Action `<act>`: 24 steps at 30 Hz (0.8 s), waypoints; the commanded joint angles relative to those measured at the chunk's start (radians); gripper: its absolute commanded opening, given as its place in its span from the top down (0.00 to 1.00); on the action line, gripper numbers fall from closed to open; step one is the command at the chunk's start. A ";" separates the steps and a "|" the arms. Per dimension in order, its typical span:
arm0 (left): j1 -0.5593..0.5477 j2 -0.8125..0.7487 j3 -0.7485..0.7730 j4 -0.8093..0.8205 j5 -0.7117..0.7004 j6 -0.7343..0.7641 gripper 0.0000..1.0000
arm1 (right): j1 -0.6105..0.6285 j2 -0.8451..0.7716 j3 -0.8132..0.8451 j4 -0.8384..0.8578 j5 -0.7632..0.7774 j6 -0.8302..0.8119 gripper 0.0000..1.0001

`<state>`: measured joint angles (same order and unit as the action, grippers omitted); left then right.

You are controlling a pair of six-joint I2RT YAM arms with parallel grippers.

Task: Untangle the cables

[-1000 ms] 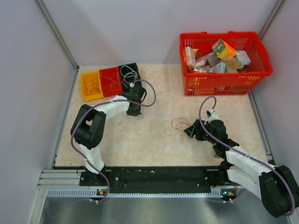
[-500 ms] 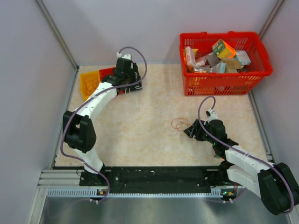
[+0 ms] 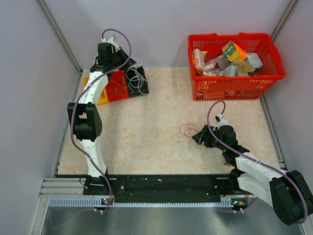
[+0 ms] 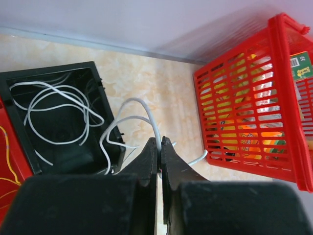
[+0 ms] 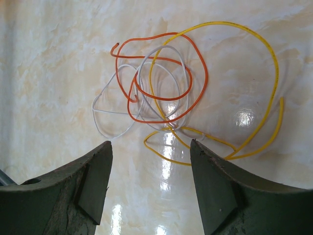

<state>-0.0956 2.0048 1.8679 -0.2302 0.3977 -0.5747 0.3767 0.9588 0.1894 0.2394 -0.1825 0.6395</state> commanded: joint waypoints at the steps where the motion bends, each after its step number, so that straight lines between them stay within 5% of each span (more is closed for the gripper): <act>1: 0.051 0.043 0.096 0.029 0.085 -0.046 1.00 | -0.009 0.008 0.005 0.037 -0.008 -0.001 0.36; 8: 0.059 -0.023 0.056 0.116 0.228 -0.131 1.00 | -0.009 0.029 0.007 0.052 -0.005 -0.001 0.36; 11: 0.030 -0.105 -0.092 0.179 0.348 -0.218 1.00 | -0.009 0.029 0.010 0.046 -0.005 -0.001 0.36; 16: -0.071 -0.228 -0.300 0.163 0.336 -0.179 1.00 | -0.009 -0.006 0.004 0.031 -0.005 0.000 0.36; 24: -0.099 -0.247 -0.169 -0.063 0.257 -0.022 1.00 | -0.010 -0.029 -0.004 0.026 -0.006 0.003 0.36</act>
<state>-0.2306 1.8065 1.5883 -0.2089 0.7136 -0.6926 0.3767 0.9482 0.1894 0.2394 -0.1829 0.6399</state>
